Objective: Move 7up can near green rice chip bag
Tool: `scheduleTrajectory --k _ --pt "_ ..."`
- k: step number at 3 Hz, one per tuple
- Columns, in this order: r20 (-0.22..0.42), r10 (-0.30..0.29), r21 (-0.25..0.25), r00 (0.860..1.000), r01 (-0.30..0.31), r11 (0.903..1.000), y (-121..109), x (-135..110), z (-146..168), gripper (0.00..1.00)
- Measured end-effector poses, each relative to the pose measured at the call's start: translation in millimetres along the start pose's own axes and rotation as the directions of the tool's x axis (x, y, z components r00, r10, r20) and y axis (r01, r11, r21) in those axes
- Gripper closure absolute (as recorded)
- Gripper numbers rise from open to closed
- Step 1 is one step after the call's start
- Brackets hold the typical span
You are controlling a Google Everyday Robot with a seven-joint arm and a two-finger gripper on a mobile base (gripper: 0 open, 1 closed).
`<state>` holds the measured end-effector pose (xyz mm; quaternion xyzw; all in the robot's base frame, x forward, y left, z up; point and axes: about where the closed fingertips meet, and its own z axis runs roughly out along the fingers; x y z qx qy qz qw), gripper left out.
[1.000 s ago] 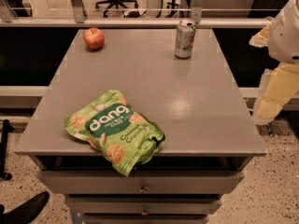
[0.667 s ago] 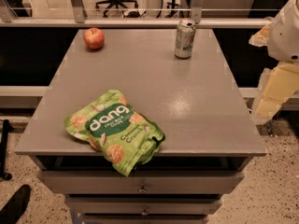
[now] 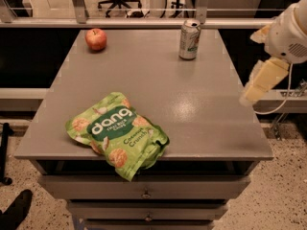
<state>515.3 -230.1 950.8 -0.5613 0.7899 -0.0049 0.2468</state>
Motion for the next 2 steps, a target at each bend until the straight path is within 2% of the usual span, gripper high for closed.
scheduleTrajectory --k 1,2 --pt "0.148 0.069 0.045 0.987 -0.076 0.9961 -57.7 -12.4 39.3 0.0" --pt "0.294 0.132 0.059 0.947 -0.156 0.986 -113.7 -37.3 76.3 0.0"
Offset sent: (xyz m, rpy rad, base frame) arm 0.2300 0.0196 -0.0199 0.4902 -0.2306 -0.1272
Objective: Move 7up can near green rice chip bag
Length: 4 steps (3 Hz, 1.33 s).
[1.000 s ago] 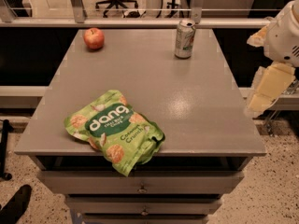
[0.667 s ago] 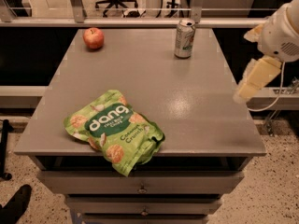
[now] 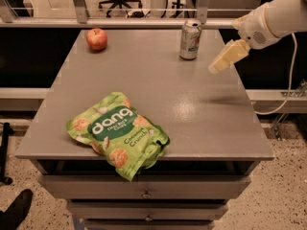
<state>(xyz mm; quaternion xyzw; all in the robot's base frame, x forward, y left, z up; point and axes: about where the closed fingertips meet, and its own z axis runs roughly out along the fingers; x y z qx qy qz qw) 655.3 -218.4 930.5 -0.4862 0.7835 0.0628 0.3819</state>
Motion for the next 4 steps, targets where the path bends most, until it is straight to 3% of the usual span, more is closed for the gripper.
scheduleTrajectory --k 1,2,3,4 --pt "0.185 0.114 -0.007 0.976 -0.115 0.9933 -47.4 -36.6 60.9 0.0" --pt "0.284 0.192 -0.034 0.939 -0.19 0.9812 -70.6 -55.8 95.0 0.0" --pt "0.342 0.268 -0.076 0.901 -0.258 0.9632 -80.5 -61.5 126.0 0.0" --pt "0.379 0.314 -0.112 0.87 -0.294 0.9494 -81.5 -63.9 143.3 0.23"
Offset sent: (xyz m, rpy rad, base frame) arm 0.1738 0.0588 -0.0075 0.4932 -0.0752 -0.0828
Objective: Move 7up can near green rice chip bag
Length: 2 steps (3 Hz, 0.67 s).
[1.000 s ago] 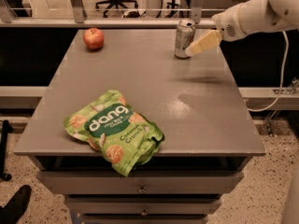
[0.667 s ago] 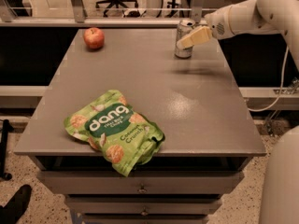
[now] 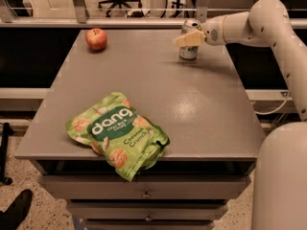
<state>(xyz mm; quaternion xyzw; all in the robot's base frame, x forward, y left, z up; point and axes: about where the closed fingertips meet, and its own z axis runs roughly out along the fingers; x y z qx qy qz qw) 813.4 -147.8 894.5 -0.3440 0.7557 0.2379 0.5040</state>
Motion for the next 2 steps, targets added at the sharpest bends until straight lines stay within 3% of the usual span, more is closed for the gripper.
scheduleTrajectory --k 1,2 --pt "0.028 0.012 -0.016 1.0 -0.012 0.9998 3.2 0.4 0.7 0.47" --pt "0.093 -0.026 -0.132 0.995 0.039 0.9905 49.1 -19.3 -31.8 0.78"
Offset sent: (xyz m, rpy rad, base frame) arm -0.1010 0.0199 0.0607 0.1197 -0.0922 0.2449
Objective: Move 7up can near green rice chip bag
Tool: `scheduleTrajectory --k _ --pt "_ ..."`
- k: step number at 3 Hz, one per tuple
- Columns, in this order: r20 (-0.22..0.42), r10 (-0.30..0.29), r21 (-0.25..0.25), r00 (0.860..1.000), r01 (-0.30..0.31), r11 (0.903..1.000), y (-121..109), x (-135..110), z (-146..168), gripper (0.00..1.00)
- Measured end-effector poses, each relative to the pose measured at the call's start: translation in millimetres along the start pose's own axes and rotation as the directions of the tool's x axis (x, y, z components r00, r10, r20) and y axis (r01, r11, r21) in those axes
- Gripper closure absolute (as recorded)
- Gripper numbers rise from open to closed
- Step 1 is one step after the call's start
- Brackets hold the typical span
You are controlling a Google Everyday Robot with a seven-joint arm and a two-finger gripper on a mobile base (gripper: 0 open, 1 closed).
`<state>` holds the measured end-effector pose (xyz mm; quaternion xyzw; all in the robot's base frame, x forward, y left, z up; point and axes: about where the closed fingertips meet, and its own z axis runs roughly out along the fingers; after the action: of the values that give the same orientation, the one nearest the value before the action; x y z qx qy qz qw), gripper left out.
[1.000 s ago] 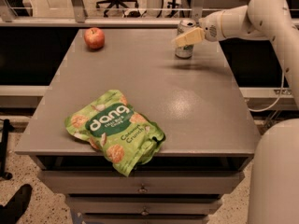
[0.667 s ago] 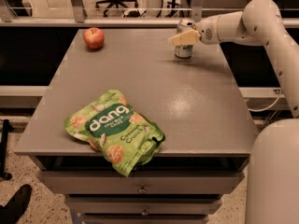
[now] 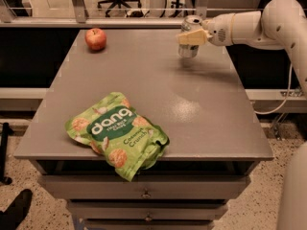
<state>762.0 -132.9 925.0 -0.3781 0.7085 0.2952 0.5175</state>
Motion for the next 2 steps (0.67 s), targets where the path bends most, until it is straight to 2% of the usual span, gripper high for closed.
scheduleTrajectory --k 1,2 --pt "0.051 -0.044 -0.15 0.998 0.051 0.9874 56.8 -14.3 -20.8 0.99" --pt "0.088 -0.064 -0.311 0.994 0.088 0.9463 119.7 -17.4 -40.0 1.0"
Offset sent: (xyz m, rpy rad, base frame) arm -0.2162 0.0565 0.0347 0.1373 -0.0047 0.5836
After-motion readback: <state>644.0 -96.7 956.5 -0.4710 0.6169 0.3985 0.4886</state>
